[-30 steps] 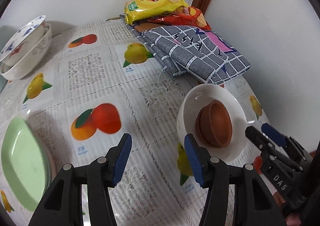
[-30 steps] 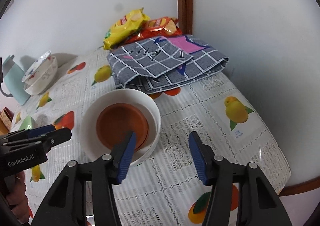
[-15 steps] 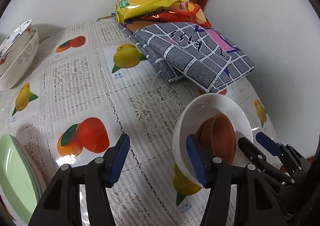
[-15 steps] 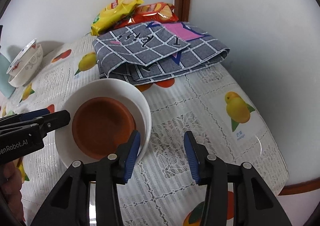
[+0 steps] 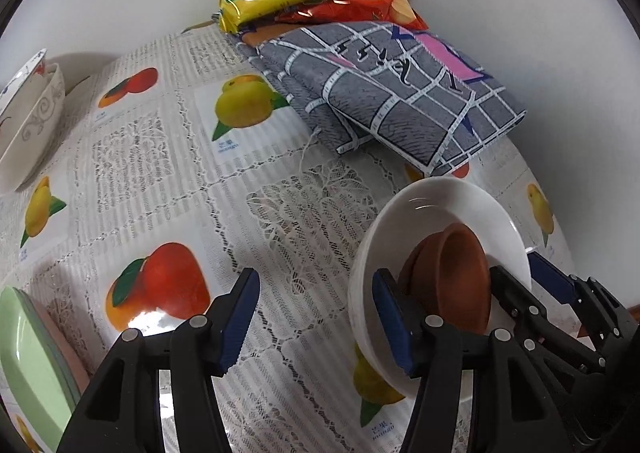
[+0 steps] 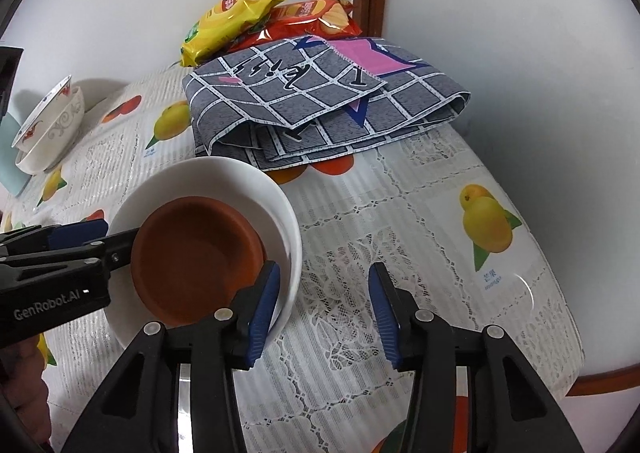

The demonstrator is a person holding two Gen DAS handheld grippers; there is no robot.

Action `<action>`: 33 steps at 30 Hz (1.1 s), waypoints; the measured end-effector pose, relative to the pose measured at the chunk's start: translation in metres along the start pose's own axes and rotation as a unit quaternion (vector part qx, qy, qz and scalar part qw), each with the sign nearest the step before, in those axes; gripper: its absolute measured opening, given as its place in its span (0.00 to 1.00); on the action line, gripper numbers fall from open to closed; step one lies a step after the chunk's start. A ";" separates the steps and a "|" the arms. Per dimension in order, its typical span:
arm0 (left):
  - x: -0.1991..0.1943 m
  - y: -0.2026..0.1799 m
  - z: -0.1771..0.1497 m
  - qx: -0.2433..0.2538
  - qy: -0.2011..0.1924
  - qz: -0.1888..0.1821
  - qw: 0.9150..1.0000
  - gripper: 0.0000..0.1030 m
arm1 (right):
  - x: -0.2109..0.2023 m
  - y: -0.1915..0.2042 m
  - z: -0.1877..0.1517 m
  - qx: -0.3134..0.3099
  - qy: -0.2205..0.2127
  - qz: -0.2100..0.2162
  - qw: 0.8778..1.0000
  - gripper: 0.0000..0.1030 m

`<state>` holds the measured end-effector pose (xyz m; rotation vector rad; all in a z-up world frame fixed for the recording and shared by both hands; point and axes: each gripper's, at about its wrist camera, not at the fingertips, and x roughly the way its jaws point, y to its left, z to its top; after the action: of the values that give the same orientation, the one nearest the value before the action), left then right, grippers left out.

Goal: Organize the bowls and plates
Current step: 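Grasp the white bowl's rim with both grippers on opposite sides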

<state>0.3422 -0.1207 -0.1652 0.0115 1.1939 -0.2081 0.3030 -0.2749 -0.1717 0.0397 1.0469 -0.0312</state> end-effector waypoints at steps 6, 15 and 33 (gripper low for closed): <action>0.010 -0.002 0.002 0.008 0.010 0.003 1.000 0.53 | 0.007 -0.003 0.003 0.003 0.010 0.018 1.000 0.45; 0.013 0.002 0.005 0.015 -0.003 -0.014 1.000 0.49 | 0.012 -0.004 0.003 0.005 -0.002 0.030 1.000 0.46; 0.013 -0.003 0.001 0.002 -0.011 -0.049 0.999 0.23 | 0.015 -0.011 0.001 0.028 -0.015 0.058 0.998 0.41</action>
<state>0.3471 -0.1256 -0.1770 -0.0458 1.1729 -0.2959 0.3111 -0.2856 -0.1841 0.1498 1.0129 0.0436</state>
